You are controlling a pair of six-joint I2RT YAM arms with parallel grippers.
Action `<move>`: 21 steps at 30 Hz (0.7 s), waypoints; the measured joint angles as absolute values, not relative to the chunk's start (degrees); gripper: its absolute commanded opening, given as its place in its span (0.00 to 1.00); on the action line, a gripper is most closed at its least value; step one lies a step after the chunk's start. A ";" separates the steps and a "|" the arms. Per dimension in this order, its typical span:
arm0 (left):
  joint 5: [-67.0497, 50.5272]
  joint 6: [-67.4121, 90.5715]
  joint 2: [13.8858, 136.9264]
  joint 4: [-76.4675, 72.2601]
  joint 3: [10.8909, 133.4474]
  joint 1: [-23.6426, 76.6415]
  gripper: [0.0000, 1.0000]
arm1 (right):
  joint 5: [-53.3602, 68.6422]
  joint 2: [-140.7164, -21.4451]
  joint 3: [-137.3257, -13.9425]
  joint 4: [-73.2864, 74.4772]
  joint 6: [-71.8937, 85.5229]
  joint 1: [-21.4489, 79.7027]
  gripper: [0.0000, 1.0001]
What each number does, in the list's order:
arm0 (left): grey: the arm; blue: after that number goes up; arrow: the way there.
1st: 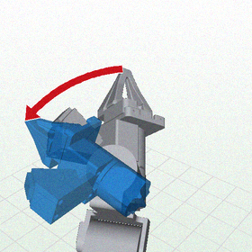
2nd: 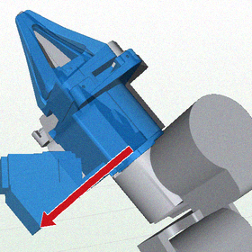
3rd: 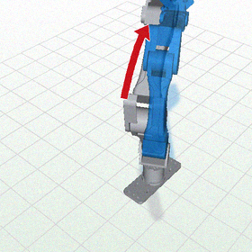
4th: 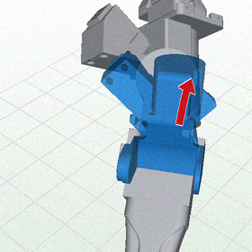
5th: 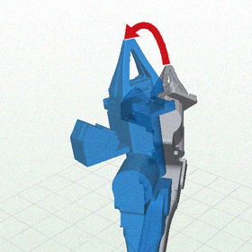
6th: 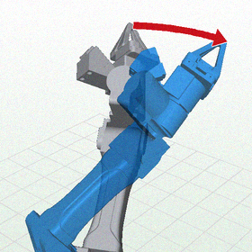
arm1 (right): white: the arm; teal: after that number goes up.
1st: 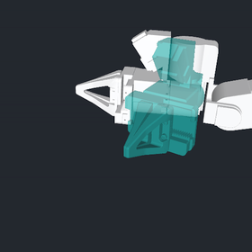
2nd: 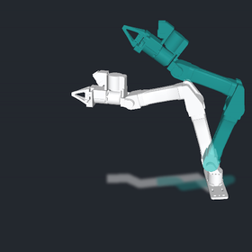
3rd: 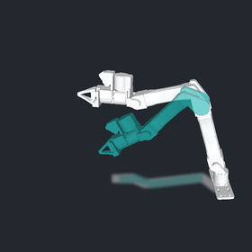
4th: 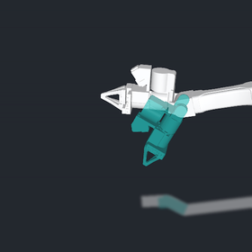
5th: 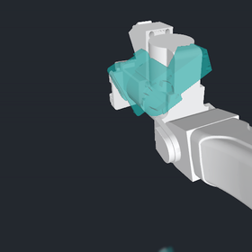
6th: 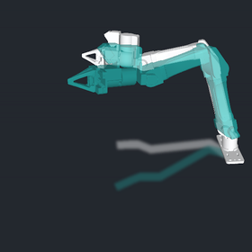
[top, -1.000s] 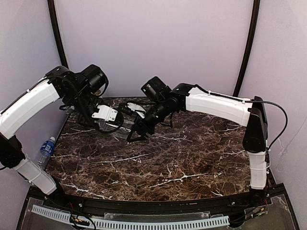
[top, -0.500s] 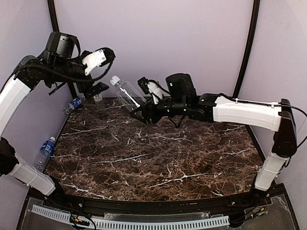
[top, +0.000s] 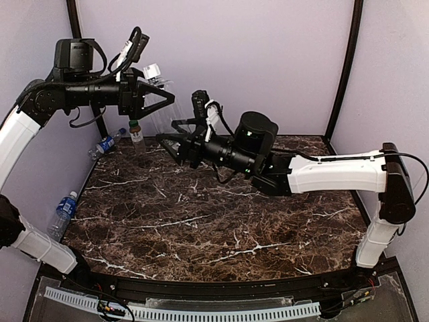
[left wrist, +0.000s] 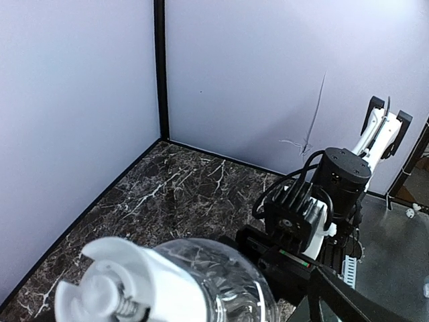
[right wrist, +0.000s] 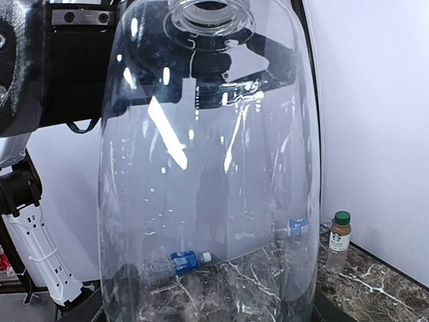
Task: Unscrew the bottle caps
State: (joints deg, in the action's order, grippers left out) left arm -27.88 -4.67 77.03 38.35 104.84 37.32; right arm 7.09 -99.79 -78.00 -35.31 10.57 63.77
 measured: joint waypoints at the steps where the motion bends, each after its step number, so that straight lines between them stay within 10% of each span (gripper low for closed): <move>1: -28.53 -4.03 77.30 38.02 104.75 37.32 0.96 | 7.66 -100.05 -77.78 -36.80 10.50 63.77 0.38; 14: -34.63 0.45 77.06 35.88 102.06 37.08 0.50 | 10.52 -101.47 -79.20 -43.31 9.67 63.83 0.43; 21: -34.76 -0.01 77.56 35.03 102.28 37.26 0.40 | 9.89 -101.47 -79.59 -43.20 9.52 63.94 0.97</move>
